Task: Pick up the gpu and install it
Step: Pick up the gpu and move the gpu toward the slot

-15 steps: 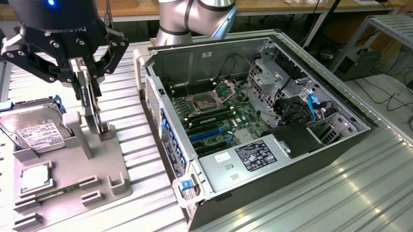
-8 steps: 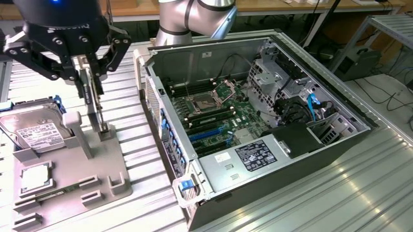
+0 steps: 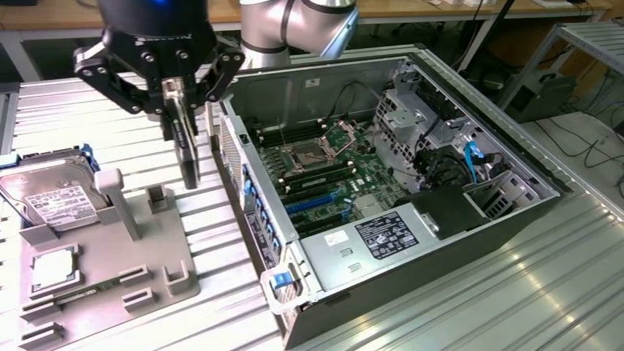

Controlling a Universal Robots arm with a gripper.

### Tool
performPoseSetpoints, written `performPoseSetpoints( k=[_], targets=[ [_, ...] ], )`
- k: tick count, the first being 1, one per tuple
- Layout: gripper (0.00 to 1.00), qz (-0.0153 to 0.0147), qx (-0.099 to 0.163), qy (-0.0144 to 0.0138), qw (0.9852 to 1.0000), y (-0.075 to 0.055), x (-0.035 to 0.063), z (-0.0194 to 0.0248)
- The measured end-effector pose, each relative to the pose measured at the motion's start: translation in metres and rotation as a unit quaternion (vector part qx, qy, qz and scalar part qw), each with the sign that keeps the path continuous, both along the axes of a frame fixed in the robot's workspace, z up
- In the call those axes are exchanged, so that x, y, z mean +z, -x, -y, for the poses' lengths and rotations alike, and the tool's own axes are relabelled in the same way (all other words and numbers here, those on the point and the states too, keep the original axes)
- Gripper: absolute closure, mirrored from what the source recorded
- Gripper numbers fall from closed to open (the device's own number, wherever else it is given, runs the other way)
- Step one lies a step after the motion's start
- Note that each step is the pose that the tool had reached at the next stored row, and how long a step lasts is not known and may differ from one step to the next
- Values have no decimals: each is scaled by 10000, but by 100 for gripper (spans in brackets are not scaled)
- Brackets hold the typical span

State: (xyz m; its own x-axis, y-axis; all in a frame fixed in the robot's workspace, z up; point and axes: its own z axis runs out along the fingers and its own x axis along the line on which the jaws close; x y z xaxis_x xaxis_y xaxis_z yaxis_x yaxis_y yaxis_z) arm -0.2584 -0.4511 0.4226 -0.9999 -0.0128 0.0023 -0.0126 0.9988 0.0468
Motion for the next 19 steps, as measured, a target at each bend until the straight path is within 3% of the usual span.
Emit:
performPoseSetpoints(
  k=[1, 19],
  targets=[
    [72, 0, -1, 0, 10000, -98, 0, -1],
    [72, 0, 0, 0, 10000, -938, -1, 0]
  ],
)
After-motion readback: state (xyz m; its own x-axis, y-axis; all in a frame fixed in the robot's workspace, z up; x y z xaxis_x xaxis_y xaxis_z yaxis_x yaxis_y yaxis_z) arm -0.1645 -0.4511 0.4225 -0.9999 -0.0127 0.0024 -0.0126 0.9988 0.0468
